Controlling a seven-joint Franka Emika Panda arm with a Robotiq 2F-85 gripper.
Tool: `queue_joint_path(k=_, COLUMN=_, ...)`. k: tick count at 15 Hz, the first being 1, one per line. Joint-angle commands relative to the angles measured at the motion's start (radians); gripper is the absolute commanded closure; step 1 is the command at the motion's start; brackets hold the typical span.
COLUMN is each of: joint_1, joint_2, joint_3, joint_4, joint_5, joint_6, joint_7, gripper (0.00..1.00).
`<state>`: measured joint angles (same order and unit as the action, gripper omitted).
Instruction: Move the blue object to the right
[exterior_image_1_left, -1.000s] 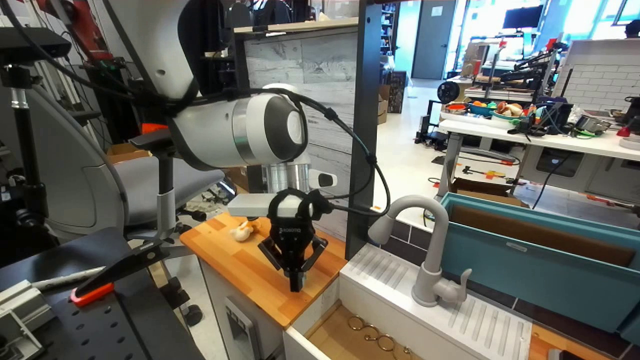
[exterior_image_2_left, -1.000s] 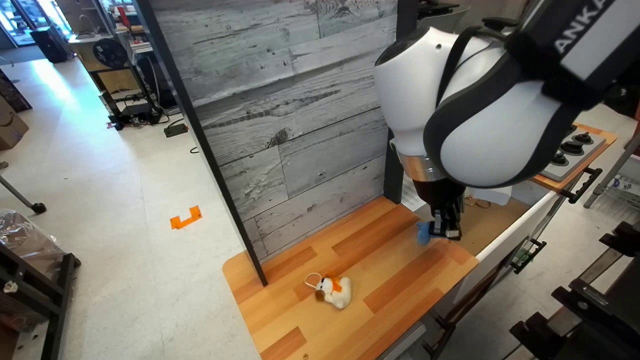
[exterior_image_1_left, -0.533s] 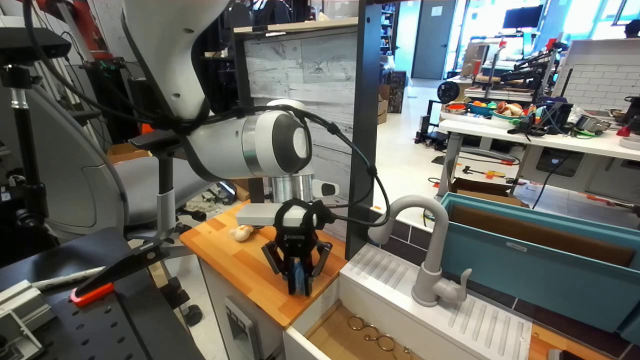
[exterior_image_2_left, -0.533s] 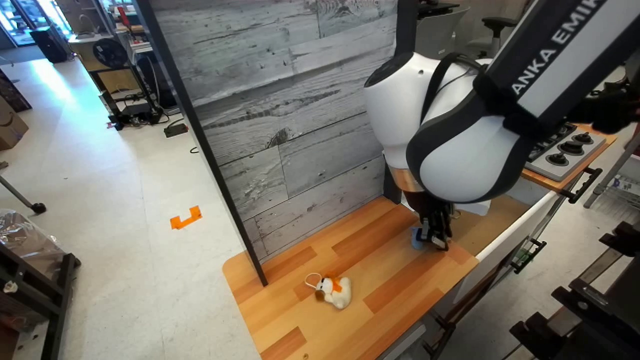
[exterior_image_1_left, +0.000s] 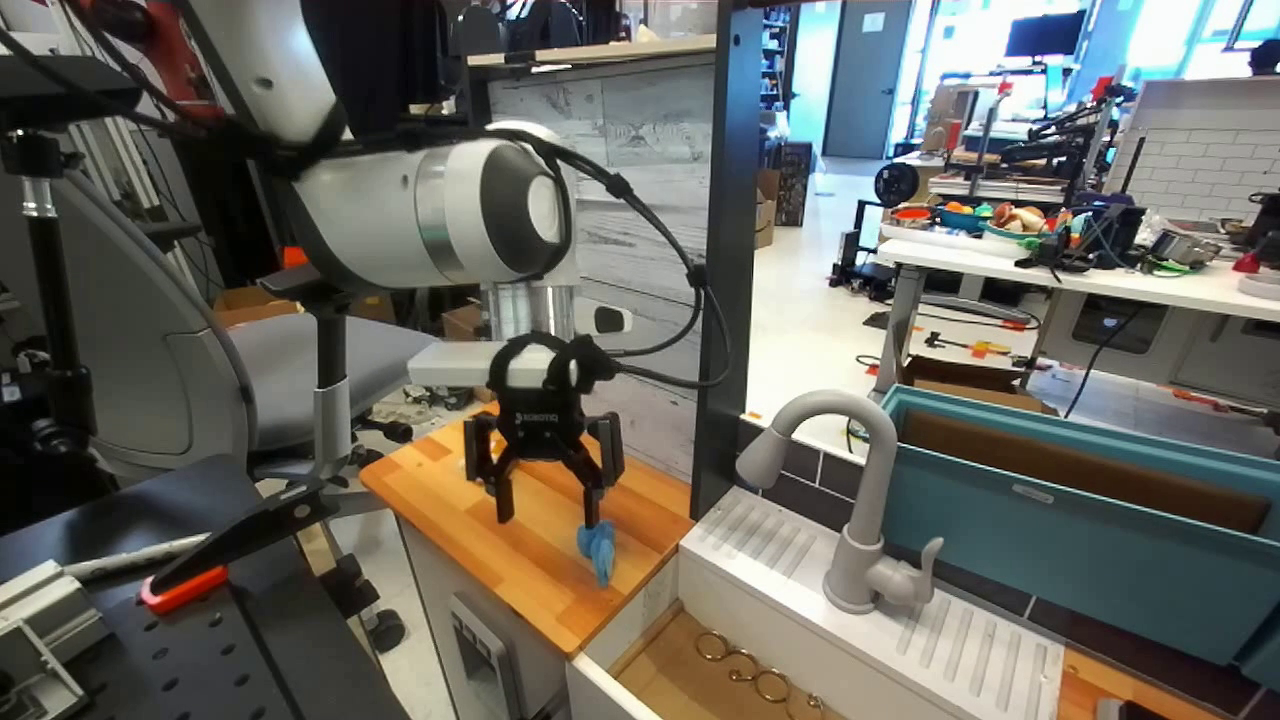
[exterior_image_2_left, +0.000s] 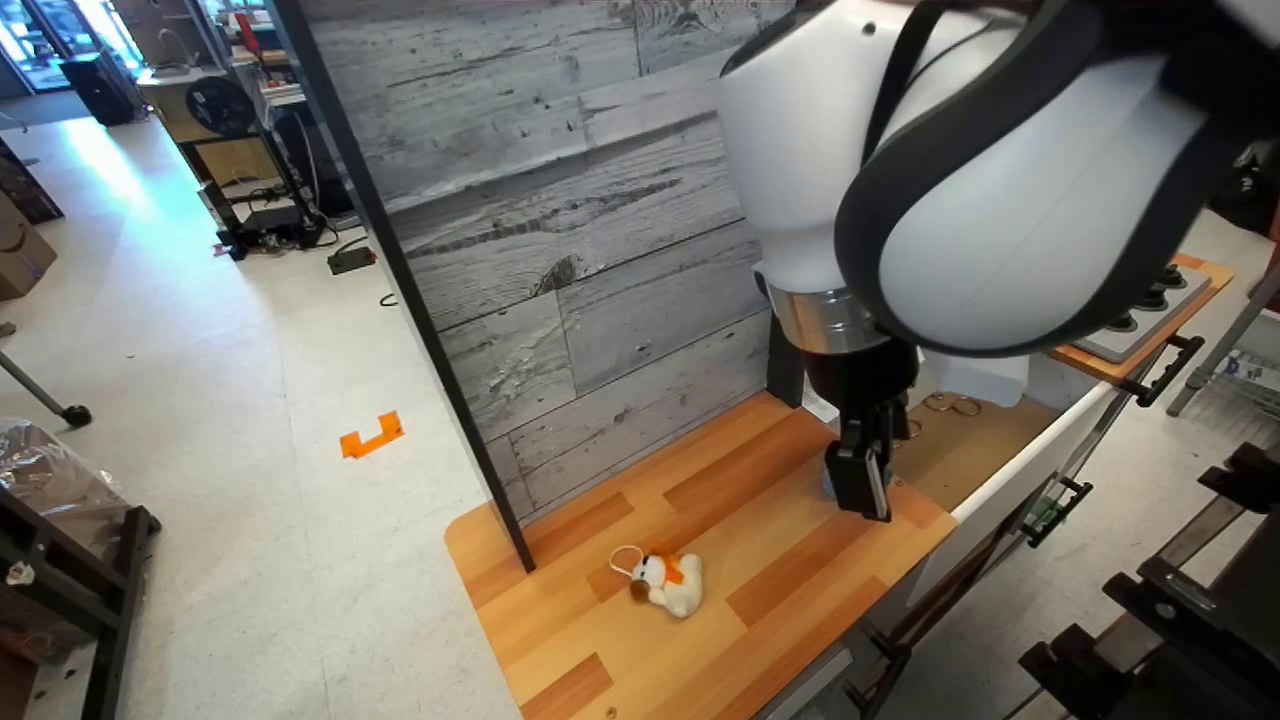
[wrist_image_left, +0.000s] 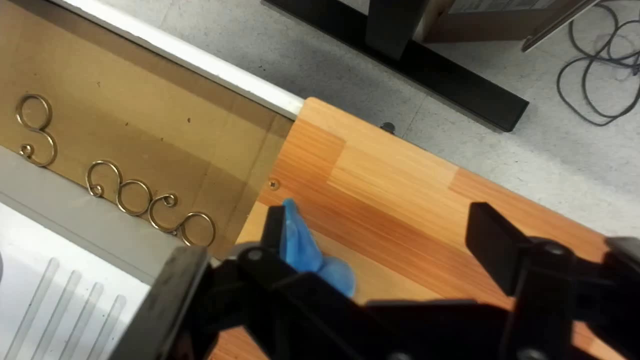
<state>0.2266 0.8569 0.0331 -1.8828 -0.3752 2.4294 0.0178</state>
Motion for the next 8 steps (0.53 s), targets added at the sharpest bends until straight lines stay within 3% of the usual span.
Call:
queue_joint_path(k=1, joint_1=-0.017, joint_2=-0.226, joint_3=0.032, joint_4=-0.242, joint_5=0.035, joint_6=0.087, joint_7=-0.006, gripper=0.0)
queue_joint_path(k=4, joint_1=-0.043, joint_2=-0.361, joint_3=0.065, joint_4=-0.37, joint_5=0.099, joint_6=0.151, joint_7=-0.009, gripper=0.0)
queue_joint_path(k=5, joint_1=-0.001, joint_2=-0.246, joint_3=0.03, joint_4=-0.248, joint_5=0.066, joint_6=0.1, joint_7=-0.006, gripper=0.0)
queue_joint_path(k=8, joint_1=-0.014, joint_2=-0.341, joint_3=0.043, joint_4=-0.337, joint_5=0.093, joint_6=0.122, joint_7=-0.005, gripper=0.0)
